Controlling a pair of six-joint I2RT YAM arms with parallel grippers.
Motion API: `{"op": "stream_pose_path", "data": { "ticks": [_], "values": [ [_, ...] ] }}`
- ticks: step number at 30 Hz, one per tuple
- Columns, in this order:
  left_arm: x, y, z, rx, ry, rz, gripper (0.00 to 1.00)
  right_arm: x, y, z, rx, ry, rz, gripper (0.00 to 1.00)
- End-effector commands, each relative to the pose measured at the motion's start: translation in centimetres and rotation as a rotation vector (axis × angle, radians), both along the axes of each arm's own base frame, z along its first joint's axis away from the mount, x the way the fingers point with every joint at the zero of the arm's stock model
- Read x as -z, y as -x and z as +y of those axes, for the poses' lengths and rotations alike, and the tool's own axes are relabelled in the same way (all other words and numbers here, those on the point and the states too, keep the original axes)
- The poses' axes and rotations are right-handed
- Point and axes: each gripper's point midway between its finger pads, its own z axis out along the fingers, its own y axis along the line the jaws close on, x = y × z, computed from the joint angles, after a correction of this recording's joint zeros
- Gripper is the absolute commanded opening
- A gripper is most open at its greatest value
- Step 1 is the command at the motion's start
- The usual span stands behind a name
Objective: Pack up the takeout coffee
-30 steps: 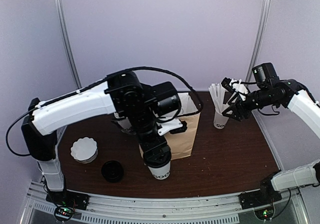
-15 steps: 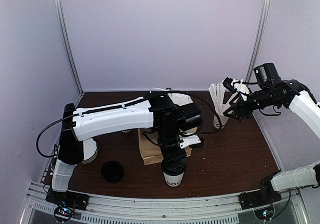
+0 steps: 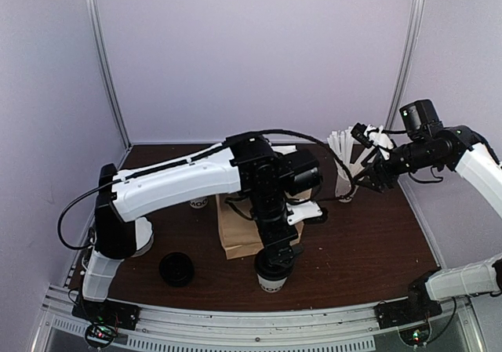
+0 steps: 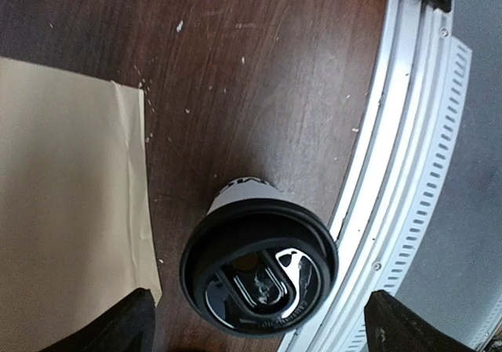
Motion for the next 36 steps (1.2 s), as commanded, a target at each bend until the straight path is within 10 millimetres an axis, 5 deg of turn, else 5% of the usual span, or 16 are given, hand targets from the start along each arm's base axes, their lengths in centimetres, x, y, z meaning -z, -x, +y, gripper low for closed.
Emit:
{"op": "stream_pose_path", "data": {
  "ticks": [1,7,12,16,19,24,28,36],
  "values": [
    [-7.0,1.6,-0.5,0.065,0.157,-0.003,0.96,-1.7,1.2,0.3,-0.04,-0.035,-0.01,0.71],
    [-14.7,4.4,1.2,0.155,0.351,0.002,0.96,-0.6,3.9,1.2,-0.158,-0.01,0.098,0.72],
    [-21.1,3.9,3.7,0.235,0.528,-0.193,0.98,-1.5,6.9,3.4,-0.301,-0.02,0.051,0.91],
    [-24.3,0.0,5.1,0.162,0.613,-0.424,0.98,-1.8,9.5,6.3,-0.464,0.016,0.051,0.92],
    [-25.5,-6.4,7.5,-0.052,0.617,-0.523,0.98,-1.8,10.5,8.3,-0.555,0.045,0.05,0.89],
    [-23.7,-14.7,12.9,-0.332,0.64,-0.436,0.89,0.2,11.7,11.1,-0.677,0.197,0.028,0.95],
    [-22.2,-16.1,14.8,-0.374,0.696,-0.483,0.9,1.8,13.3,13.1,-0.766,0.284,0.033,0.99],
    [-16.6,-18.7,18.7,-0.483,0.671,-0.534,0.92,4.1,14.2,16.4,-0.837,0.389,0.03,0.92]
  ]
}}
